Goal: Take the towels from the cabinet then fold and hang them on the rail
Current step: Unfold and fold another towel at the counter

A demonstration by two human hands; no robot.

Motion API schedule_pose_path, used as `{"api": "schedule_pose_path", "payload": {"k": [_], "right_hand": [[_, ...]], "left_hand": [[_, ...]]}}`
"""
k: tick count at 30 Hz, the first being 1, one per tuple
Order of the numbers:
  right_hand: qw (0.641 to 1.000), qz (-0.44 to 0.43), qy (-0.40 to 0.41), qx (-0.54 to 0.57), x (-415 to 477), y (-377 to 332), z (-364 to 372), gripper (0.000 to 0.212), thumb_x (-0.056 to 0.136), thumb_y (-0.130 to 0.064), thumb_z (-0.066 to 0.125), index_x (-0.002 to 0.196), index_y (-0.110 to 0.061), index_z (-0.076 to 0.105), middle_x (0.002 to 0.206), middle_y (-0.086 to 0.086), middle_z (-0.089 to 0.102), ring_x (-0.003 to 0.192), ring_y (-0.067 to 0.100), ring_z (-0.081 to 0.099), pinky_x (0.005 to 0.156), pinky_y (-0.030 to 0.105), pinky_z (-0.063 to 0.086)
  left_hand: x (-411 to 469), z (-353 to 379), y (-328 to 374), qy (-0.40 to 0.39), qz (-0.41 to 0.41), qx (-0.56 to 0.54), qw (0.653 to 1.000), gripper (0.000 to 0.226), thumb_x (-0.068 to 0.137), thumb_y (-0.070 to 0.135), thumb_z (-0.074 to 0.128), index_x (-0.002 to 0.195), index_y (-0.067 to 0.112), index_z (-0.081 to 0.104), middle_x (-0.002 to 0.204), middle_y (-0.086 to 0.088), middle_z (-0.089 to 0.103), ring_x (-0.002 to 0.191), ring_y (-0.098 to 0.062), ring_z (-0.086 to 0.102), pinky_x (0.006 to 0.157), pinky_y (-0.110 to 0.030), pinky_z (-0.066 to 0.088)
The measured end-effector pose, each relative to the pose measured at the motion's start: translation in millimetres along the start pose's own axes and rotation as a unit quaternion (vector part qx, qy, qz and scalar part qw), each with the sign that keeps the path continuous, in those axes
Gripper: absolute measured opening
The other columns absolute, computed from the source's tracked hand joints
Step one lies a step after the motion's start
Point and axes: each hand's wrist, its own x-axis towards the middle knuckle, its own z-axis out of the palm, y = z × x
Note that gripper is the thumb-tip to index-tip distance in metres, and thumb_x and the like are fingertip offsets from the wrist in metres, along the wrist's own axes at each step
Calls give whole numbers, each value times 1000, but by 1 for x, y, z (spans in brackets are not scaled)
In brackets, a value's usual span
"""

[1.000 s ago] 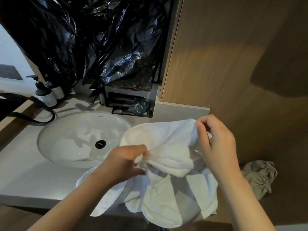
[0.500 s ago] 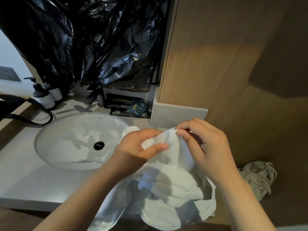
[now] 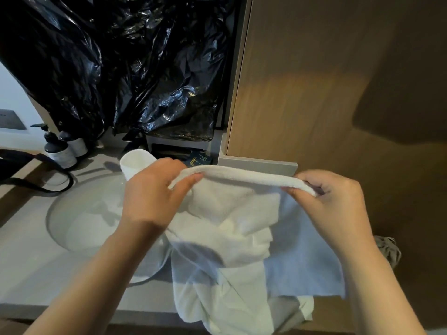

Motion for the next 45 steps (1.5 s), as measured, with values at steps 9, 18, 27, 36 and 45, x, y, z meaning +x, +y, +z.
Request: {"api": "schedule_pose_path", "payload": {"k": [9,18,27,36,45], "right_hand": [[994,61,-69,65,-5,7,7,7,82,-29,73,79,-36,73,77,-15,68,77,8,63,62,29,52],[991,19,-96,95,-15,-16,31,16,78,-15,78,77,-30,75,78,-12,64,80,13,63,68,31,48],[988,54,-139,49,-20,6,20,22,85,-7,71,86,-29,73,86,-18,66,89,6,61,71,14,41],[982,144,-114,52,-37,36,-2,23,92,-13,63,82,-30,75,83,-11,72,83,8,64,68,21,47],[967,200,58,150,-41,28,4,22,95,-17,60,94,-33,74,92,-21,71,86,8,65,75,39,56]], "left_hand": [[-4,-2,-7,-59,-58,-2,997,16,84,42,68,76,28,65,79,13,63,78,-7,58,65,-23,40],[-33,20,44,-184,24,-88,979,44,87,46,65,130,39,57,116,33,51,114,4,44,89,5,22],[-29,15,21,-101,-58,-174,978,17,76,40,69,68,27,62,66,10,59,62,-8,52,57,-15,36],[-23,15,-6,-65,-82,-81,991,21,81,44,57,70,27,55,61,3,57,61,-12,51,58,-20,37],[-28,28,-10,-68,-243,-118,960,17,80,34,75,88,23,65,86,9,61,65,-2,52,62,-10,36]]}}
